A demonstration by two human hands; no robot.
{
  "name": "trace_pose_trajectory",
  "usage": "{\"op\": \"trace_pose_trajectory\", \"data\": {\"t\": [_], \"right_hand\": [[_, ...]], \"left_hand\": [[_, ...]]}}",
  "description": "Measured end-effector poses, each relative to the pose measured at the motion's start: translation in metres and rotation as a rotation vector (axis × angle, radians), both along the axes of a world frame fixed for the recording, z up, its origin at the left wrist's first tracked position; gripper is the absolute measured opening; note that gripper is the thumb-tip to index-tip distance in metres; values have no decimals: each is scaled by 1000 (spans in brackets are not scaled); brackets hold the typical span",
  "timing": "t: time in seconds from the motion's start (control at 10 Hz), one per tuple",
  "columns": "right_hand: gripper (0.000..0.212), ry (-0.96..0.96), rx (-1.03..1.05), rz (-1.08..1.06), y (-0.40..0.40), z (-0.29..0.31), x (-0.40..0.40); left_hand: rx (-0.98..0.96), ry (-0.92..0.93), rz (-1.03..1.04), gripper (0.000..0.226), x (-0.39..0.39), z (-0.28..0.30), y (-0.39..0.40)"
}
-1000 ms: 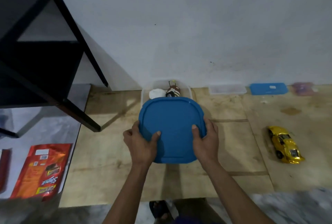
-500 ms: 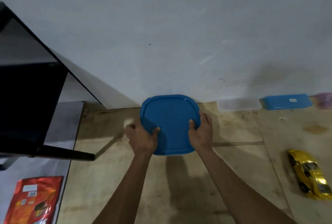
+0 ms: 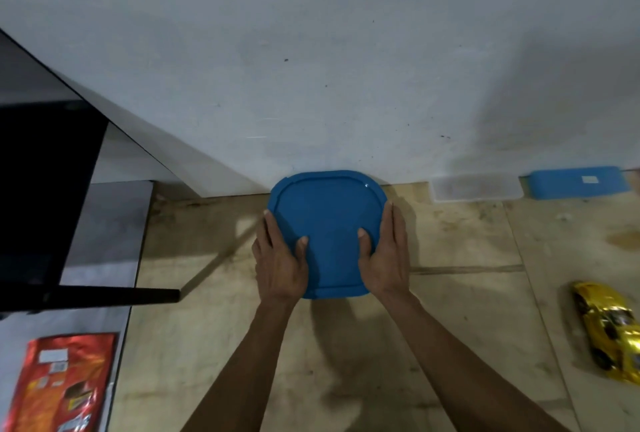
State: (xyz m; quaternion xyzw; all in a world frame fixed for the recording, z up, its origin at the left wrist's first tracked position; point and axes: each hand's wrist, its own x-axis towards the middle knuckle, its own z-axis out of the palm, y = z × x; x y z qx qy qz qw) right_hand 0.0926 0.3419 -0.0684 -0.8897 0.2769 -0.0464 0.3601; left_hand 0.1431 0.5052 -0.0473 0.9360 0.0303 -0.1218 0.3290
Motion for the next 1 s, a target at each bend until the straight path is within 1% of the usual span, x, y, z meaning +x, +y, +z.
{"op": "trace_pose_trajectory", "data": {"t": [0.1, 0.2, 0.3, 0.5, 0.7, 0.8, 0.9, 1.0], "right_hand": [[70, 0, -155, 90, -1, -3, 1], [70, 16, -179, 100, -3, -6, 2], [71, 27, -180, 107, -2, -4, 3], [74, 99, -125, 140, -4, 7, 4], [85, 292, -45, 215, -17, 34, 7], [85, 228, -7, 189, -17, 51, -1], [82, 152, 37, 145, -10, 66, -19], [77, 116, 96, 90, -2, 78, -38]], "left_hand": [[86, -24, -77, 87, 0, -7, 3], [125, -20, -90, 91, 2, -11, 4], [132, -23, -101, 93, 3, -12, 4], [183, 44, -110, 94, 5, -6, 4], [227, 179, -113, 98, 14, 13, 4], [190, 164, -113, 93, 7, 28, 7], [177, 91, -129, 86, -13, 39, 11], [168, 34, -153, 81, -32, 47, 11]]}}
